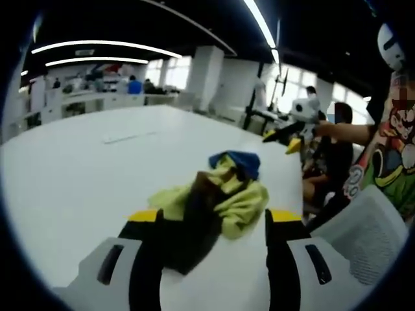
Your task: Fold the garment on the visible template until the final outline fits inside the template.
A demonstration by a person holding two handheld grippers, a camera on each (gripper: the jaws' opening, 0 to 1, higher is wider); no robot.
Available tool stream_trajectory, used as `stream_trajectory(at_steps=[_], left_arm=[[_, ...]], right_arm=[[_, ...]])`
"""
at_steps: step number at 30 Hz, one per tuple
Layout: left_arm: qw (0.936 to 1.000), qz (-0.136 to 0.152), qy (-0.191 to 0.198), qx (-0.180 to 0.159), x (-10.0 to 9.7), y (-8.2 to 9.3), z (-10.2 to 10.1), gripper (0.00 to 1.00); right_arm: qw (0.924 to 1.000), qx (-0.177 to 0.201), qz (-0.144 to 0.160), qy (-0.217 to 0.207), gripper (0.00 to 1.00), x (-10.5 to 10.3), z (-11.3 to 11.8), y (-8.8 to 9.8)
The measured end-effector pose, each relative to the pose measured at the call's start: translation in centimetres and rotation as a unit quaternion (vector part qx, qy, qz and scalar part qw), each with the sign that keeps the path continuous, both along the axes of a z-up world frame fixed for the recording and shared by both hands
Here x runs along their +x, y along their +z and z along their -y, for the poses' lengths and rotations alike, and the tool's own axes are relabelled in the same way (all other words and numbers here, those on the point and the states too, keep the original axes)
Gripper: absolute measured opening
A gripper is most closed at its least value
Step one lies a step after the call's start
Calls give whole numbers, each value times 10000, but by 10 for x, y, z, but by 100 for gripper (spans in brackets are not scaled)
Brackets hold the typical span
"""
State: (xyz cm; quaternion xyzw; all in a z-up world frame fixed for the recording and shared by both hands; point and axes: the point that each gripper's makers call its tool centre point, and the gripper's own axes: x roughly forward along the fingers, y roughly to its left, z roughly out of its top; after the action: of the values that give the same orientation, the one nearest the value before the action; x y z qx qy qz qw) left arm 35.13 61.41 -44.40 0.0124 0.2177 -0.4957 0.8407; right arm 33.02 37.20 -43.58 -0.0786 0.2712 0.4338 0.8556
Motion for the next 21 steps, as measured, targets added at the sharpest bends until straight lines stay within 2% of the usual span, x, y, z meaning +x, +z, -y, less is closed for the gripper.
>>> stream_trajectory(at_steps=[15, 19, 21], left_arm=[[9994, -119, -205, 247, 5, -18, 2, 42], [9987, -142, -264, 400, 6, -25, 0, 42], [9984, -158, -282, 456, 7, -28, 0, 41]], right_arm=[[9977, -451, -143, 489, 40, 7, -10, -18], [9952, -654, -252, 686, 30, 8, -14, -27], [9917, -961, -225, 825, 26, 11, -12, -35]])
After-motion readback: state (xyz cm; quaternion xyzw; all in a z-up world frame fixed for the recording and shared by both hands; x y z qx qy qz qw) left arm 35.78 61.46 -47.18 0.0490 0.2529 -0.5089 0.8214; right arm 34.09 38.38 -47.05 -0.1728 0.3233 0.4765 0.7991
